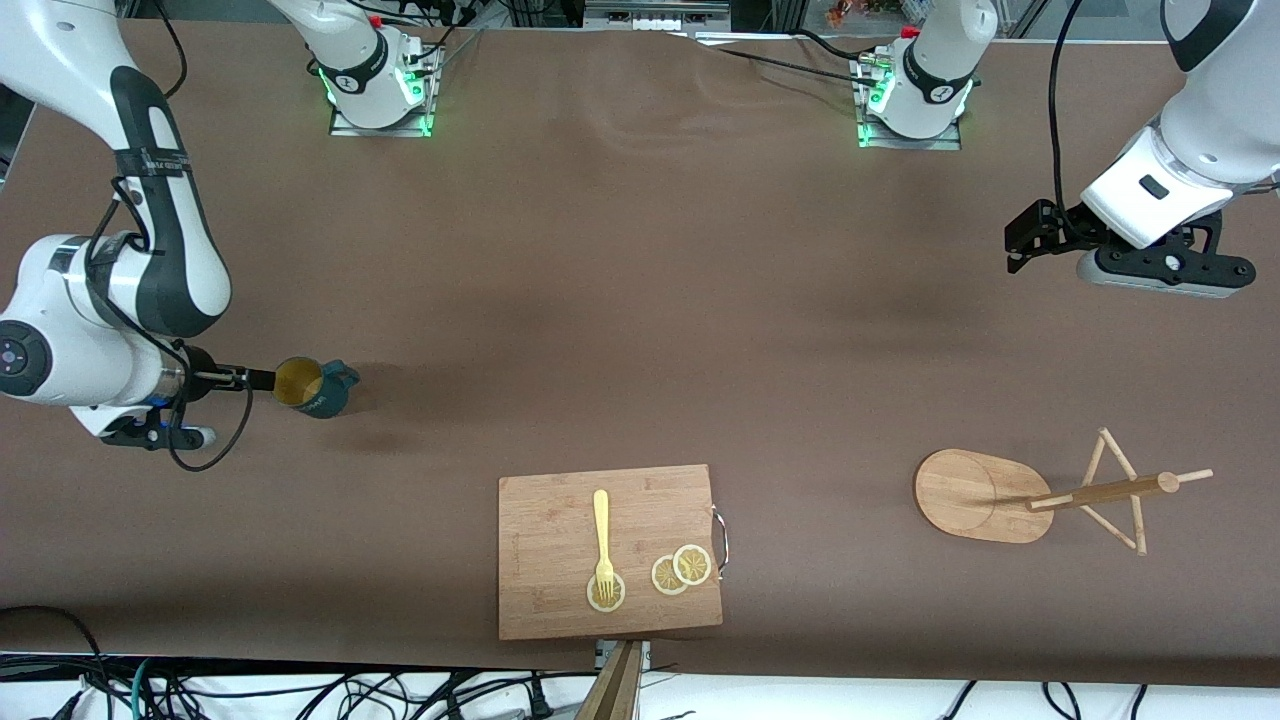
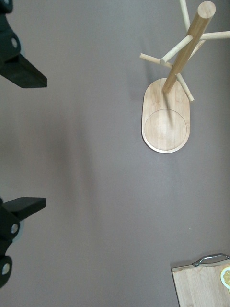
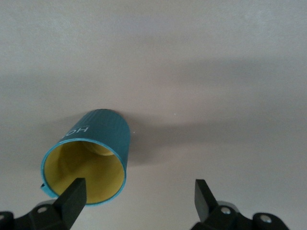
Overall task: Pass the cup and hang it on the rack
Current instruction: 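Reach the right gripper down to the teal mug's rim, then close the right gripper on the teal mug's rim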
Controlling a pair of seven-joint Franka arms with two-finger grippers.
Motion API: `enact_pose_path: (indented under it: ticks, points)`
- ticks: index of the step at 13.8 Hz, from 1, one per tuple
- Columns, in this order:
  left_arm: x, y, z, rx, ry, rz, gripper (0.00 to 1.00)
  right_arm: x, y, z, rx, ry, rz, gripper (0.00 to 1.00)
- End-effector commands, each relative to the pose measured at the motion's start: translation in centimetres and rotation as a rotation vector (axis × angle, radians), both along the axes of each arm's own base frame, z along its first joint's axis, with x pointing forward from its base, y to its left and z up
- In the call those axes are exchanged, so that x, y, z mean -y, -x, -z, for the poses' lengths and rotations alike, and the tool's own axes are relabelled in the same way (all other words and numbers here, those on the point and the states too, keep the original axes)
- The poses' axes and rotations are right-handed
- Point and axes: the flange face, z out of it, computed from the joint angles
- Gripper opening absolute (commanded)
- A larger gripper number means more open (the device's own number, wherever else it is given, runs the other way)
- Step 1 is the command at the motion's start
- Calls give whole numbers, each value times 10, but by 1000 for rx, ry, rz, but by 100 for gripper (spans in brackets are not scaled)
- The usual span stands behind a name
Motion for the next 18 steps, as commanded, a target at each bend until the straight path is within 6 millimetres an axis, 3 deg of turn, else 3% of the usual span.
enact_pose_path:
  ticks: [1, 8, 9, 11, 12, 14, 18]
  points:
    - [-1, 5, -4, 5, 11, 8, 100, -3, 8, 13, 25, -6, -30, 100]
    - [-1, 5, -4, 5, 11, 8, 100, -7, 15, 45, 55, -21, -68, 100]
    - [-1, 5, -4, 5, 11, 8, 100, -6, 16, 49, 59, -24, -78, 88]
    - [-1, 5, -4, 5, 11, 8, 100, -6, 17, 49, 57, -27, -83, 47]
    - [-1, 5, -4, 5, 11, 8, 100, -8, 16, 49, 58, -27, -86, 34]
    - [-1, 5, -4, 5, 11, 8, 100, -8, 16, 49, 61, -28, -85, 19]
    - [-1, 5, -4, 5, 11, 8, 100, -12, 14, 47, 67, -30, -89, 0]
